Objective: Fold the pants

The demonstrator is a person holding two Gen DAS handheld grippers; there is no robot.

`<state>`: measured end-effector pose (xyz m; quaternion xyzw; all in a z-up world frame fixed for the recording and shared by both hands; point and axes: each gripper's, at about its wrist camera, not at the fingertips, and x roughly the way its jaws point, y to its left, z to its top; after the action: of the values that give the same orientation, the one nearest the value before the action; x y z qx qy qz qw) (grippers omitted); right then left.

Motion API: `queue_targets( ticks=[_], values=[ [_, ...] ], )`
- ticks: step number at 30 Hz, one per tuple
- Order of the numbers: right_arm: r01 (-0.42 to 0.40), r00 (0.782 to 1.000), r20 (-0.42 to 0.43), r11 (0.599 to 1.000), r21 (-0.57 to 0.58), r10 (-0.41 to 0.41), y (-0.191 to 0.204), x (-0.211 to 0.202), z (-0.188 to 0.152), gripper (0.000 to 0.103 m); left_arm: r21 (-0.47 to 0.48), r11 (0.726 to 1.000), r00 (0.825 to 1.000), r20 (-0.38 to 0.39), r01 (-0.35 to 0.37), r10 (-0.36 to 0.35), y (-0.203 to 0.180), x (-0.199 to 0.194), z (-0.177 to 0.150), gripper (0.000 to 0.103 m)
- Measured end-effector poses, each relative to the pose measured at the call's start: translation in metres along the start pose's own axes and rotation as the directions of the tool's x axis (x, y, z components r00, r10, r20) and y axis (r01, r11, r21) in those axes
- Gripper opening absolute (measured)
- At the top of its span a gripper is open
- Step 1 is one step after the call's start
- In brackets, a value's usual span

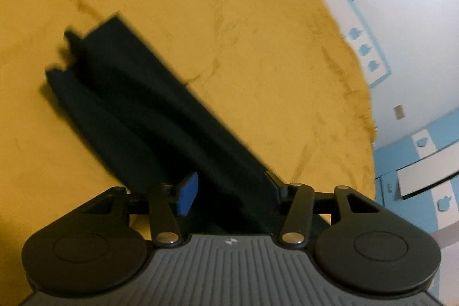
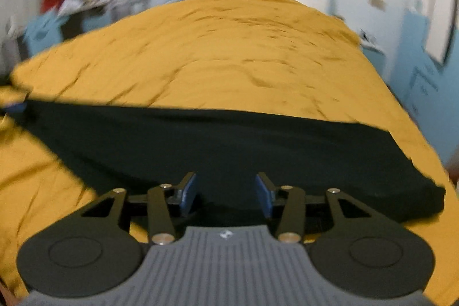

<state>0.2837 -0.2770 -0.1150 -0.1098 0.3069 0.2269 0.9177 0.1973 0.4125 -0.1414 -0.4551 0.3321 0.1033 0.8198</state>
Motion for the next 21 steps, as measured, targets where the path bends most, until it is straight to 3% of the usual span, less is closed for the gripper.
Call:
queue_targets(
  ticks=[6,9,11,12,18,21],
  values=[
    [0.098,0.994,-0.036,0.986,-0.134,-0.104,0.038,0.018,-0.004,0.04,-0.077,0.997,0.999,-0.047,0.014,-0.018,0.015,0.012,-0.01,0.06],
    [0.182,0.975,-0.087,0.956,-0.23,-0.206,0.056,0.045,-0.001,0.037,-0.088,0.996,0.999,-0.048,0.016,-0.02,0.019,0.012,-0.014,0.06],
    [0.216,0.96,-0.11,0.931,-0.293,-0.258,0.062,0.058,-0.004,0.0,-0.09,0.996,0.999,-0.048,0.018,-0.023,0.02,0.01,-0.014,0.06],
    [0.223,0.958,-0.104,0.925,-0.307,-0.266,0.063,0.059,-0.005,0.0,-0.092,0.996,0.999,-0.049,0.019,-0.023,0.019,0.01,-0.014,0.06],
    [0.182,0.976,-0.073,0.956,-0.231,-0.203,0.05,0.004,-0.008,0.0,-0.079,0.996,0.998,-0.022,0.052,-0.054,0.017,-0.002,-0.016,0.06],
    [0.12,0.981,-0.119,0.965,-0.234,-0.151,0.046,0.007,-0.023,0.0,-0.088,0.995,0.998,-0.011,0.055,-0.057,0.021,-0.003,-0.018,0.06]
  ],
)
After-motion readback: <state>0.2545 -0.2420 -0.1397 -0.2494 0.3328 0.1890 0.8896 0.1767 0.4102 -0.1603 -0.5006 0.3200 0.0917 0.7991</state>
